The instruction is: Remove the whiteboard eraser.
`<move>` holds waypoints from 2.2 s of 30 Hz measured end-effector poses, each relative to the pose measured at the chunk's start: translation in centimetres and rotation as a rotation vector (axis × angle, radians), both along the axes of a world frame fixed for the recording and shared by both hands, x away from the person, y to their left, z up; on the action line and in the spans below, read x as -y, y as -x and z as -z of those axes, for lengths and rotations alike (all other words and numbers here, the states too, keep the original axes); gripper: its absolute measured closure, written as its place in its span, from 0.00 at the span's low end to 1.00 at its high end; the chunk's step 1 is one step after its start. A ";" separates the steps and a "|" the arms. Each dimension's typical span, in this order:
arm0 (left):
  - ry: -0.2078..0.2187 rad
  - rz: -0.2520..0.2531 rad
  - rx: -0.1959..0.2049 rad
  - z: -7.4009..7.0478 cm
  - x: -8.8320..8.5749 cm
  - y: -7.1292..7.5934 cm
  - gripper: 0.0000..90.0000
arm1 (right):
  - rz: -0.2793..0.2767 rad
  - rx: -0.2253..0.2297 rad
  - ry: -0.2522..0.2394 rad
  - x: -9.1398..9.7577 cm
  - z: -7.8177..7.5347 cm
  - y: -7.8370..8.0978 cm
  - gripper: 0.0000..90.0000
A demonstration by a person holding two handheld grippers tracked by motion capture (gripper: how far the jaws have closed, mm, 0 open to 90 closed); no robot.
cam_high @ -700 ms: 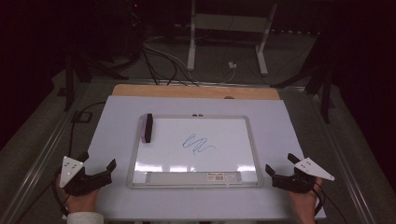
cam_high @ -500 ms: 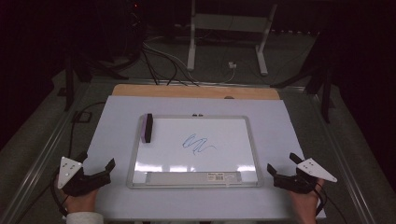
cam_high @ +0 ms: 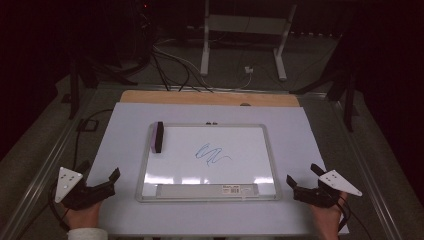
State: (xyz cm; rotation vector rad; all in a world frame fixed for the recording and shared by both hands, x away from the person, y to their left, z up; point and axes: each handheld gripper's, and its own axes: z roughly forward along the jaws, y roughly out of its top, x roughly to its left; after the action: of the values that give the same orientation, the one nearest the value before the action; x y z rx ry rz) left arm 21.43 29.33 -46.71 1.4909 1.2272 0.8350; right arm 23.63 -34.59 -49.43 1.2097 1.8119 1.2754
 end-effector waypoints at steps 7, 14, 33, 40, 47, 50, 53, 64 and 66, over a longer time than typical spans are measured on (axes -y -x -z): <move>-0.005 0.016 0.013 -0.9 0.1 -0.4 0.01 | 0.002 0.003 -0.004 0.0 0.0 0.1 0.00; -0.016 0.024 0.014 -1.1 0.1 -0.7 0.01 | -0.002 0.008 -0.003 0.0 0.0 0.2 0.00; -0.035 0.029 0.008 -1.4 0.2 -2.3 0.01 | -0.002 0.005 -0.002 -0.1 -0.1 0.2 0.00; -0.047 0.025 -0.001 -1.6 0.2 -3.2 0.01 | -0.002 0.006 -0.003 -0.1 -0.1 0.2 0.00; -0.059 0.028 -0.015 -1.9 0.5 -4.3 0.01 | -0.002 0.006 0.000 -0.1 -0.1 0.2 0.00; -0.057 0.029 -0.020 -1.9 0.6 -4.8 0.01 | -0.002 0.007 0.000 -0.1 -0.1 0.2 0.00; -0.055 0.030 -0.026 -1.9 0.8 -5.4 0.01 | -0.002 0.006 -0.001 -0.1 -0.1 0.2 0.00; -0.046 0.028 -0.055 -1.6 1.2 -7.1 0.01 | -0.004 0.005 -0.001 -0.1 -0.1 0.2 0.00; -0.047 0.027 -0.062 -1.6 1.3 -7.3 0.01 | -0.004 0.004 -0.001 -0.1 -0.1 0.2 0.00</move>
State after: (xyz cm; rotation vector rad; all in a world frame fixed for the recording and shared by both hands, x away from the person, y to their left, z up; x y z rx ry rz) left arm 28.77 28.07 -45.15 1.5779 1.2375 0.8094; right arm 23.43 -34.45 -49.31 1.2037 1.8121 1.2805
